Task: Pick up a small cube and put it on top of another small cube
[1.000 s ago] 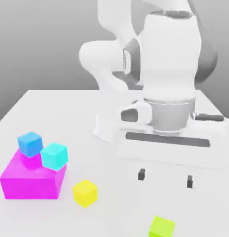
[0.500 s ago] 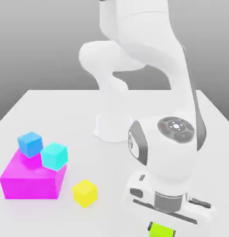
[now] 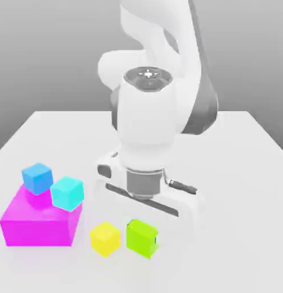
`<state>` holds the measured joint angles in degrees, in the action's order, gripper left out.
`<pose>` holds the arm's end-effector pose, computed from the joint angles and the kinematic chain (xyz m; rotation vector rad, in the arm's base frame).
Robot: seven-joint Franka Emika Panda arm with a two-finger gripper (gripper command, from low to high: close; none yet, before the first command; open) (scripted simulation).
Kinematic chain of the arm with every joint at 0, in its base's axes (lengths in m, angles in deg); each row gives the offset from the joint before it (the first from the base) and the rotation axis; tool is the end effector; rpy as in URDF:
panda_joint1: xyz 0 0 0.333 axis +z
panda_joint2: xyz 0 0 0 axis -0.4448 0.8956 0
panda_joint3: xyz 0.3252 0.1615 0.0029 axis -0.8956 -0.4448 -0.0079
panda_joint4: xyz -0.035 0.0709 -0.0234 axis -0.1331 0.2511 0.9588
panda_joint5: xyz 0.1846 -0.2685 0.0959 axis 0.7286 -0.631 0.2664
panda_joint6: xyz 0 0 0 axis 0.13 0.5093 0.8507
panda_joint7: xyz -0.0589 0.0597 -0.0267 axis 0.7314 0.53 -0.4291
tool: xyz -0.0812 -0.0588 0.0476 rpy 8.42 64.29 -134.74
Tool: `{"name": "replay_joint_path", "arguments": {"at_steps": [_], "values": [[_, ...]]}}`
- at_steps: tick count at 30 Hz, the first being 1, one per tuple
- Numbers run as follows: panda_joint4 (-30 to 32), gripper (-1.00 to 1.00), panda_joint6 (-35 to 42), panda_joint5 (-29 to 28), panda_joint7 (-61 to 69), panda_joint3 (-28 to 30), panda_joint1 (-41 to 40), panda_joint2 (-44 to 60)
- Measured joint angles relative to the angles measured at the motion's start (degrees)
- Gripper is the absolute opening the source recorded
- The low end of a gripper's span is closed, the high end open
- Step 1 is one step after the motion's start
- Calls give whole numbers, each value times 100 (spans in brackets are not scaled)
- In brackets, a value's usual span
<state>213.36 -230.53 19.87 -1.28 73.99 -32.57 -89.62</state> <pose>0.4230 -0.0489 0.3618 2.3852 -2.0175 0.0223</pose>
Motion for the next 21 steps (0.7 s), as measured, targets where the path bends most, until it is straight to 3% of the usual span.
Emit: {"name": "replay_joint_path", "arguments": {"at_steps": [12,17,18,21], "values": [[1442,-100,988,-377,912,982,-1263,-2444],[1780,-100,17,-374,1019,1111,-1341,-1809],[1825,100,-173,-367,1029,1123,-1338,-1664],[1825,100,-173,-367,1029,1123,-1338,-1664]]}}
